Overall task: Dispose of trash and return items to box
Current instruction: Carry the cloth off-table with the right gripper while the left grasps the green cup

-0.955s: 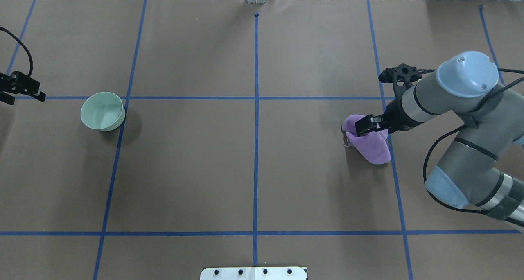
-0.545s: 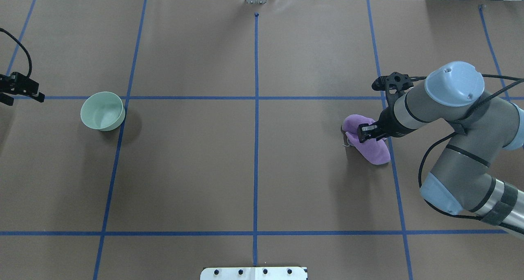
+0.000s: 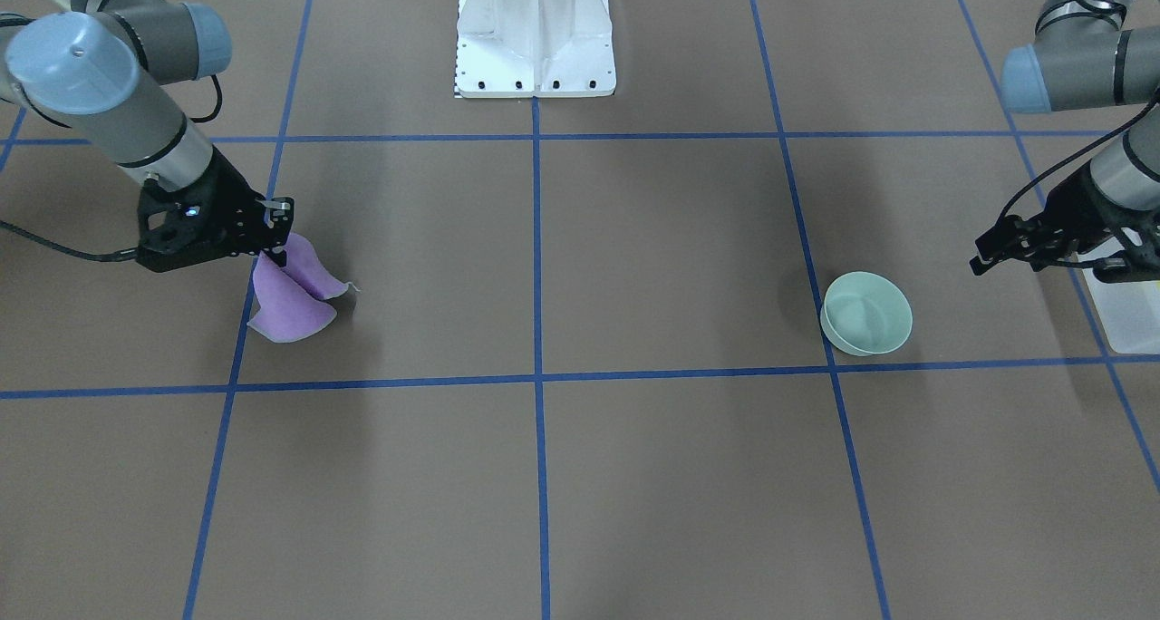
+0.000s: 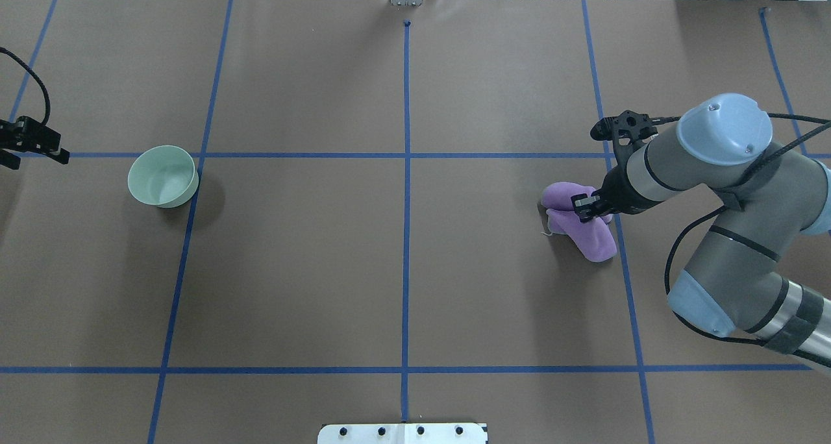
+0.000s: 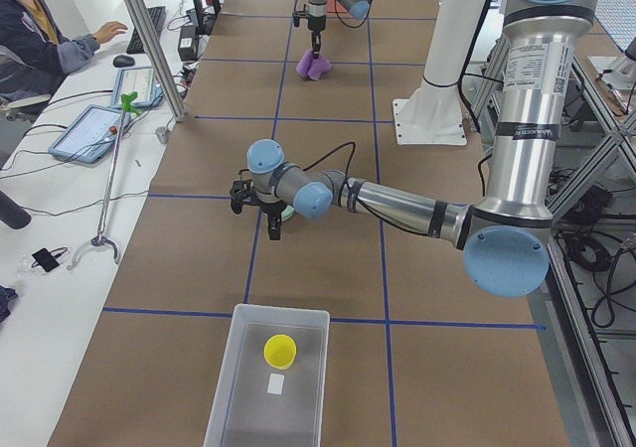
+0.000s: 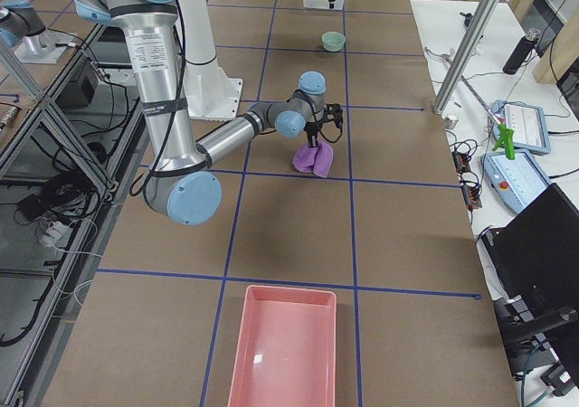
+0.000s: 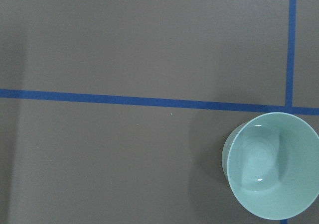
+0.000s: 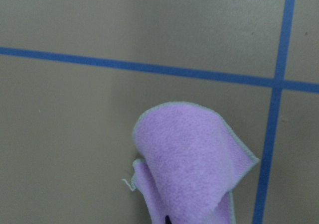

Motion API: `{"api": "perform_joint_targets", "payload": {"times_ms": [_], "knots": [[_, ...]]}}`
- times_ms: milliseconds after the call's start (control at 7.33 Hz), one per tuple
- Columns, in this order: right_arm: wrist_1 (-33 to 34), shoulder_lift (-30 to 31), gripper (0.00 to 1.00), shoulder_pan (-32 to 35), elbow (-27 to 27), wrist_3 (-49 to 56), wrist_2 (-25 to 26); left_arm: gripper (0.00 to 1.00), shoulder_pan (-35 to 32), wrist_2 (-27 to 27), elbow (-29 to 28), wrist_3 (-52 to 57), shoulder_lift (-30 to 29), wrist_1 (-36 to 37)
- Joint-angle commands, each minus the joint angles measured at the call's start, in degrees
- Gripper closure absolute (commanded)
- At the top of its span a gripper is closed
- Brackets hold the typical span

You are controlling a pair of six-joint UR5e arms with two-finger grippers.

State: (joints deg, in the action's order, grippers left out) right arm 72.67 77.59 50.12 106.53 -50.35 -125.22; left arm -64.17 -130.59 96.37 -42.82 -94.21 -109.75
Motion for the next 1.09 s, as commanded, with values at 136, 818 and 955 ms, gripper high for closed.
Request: {"api": "perform_joint_targets", "payload": {"times_ms": [136, 818, 955], "knots": [[0.8, 4.91, 1.0, 15.06, 5.16, 6.81, -7.31, 0.1, 8.95, 5.86, -1.27, -9.81, -0.53, -5.39], [1.16, 23.21, 1.0, 29.94, 9.4, 31.89, -10.93, 0.15, 9.15, 6.14, -7.51, -10.97, -5.8, -6.27], [1.16, 24.96, 1.0, 32.04, 9.31, 35.55, -11.01, 0.22, 9.15, 6.14, -8.12, -11.15, -6.42, -6.27]]}}
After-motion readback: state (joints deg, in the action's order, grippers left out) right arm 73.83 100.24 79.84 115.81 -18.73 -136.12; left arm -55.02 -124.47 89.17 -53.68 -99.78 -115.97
